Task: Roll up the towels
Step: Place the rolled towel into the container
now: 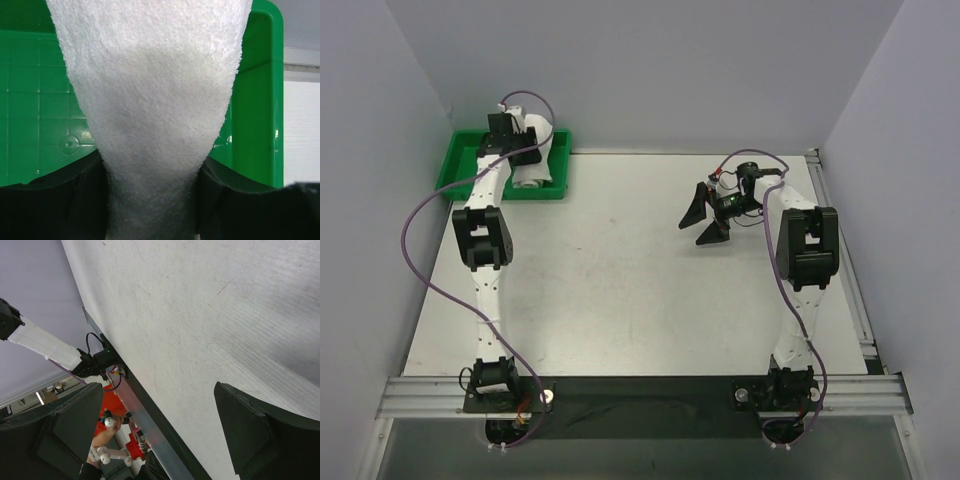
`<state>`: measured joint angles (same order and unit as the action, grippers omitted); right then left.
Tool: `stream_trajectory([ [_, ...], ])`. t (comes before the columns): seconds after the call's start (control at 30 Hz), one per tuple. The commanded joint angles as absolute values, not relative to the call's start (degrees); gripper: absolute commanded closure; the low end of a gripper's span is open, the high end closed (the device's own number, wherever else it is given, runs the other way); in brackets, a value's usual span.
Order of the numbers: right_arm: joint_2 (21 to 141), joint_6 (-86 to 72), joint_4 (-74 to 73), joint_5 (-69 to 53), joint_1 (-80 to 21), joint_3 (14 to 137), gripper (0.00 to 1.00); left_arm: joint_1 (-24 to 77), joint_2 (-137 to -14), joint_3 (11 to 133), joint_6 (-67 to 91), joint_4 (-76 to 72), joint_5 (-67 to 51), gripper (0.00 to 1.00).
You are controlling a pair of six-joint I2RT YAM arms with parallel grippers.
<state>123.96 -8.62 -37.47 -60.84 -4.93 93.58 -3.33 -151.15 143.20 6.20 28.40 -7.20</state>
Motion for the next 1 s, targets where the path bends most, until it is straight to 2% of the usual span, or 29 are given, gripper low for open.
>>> stream_trajectory([
  [0.0,123.22,-7.65,-39.29,-60.91,-5.1,94.04,0.0,-2.81,-152.57,144.23,5.62,24.69,-6.06,1.0],
  [0.1,123.4,-7.47,-39.29,-60.82,-5.01,94.04,0.0,-2.99,-153.46,144.23,5.54,24.87,-5.62,1.0],
  [0.3,123.57,-7.47,-39.29,-61.17,-5.1,94.22,0.0,-3.43,-149.34,146.16,-4.64,23.21,-14.93,1.0],
  [0.5,122.96,-7.65,-39.29,-61.52,-5.1,94.22,0.0,-3.51,-140.63,142.04,-25.37,19.08,-14.41,1.0],
  [0.6,122.7,-7.47,-39.29,-61.79,-5.01,93.87,0.0,-4.3,-138.96,139.84,-36.45,18.46,-17.73,1.0],
  [0.7,122.7,-7.65,-39.29,-62.14,-5.1,93.78,0.0,-4.66,-137.38,134.93,-53.63,17.32,-20.99,1.0],
  [0.83,122.61,-7.65,-39.29,-62.14,-5.01,93.69,0.0,-5.18,-135.88,127.28,-65.35,12.4,-22.59,1.0],
  [0.97,122.78,-7.56,-39.29,-62.23,-4.92,93.43,0.0,-5.36,-138.42,127.88,-70.83,10.73,-22.5,1.0],
])
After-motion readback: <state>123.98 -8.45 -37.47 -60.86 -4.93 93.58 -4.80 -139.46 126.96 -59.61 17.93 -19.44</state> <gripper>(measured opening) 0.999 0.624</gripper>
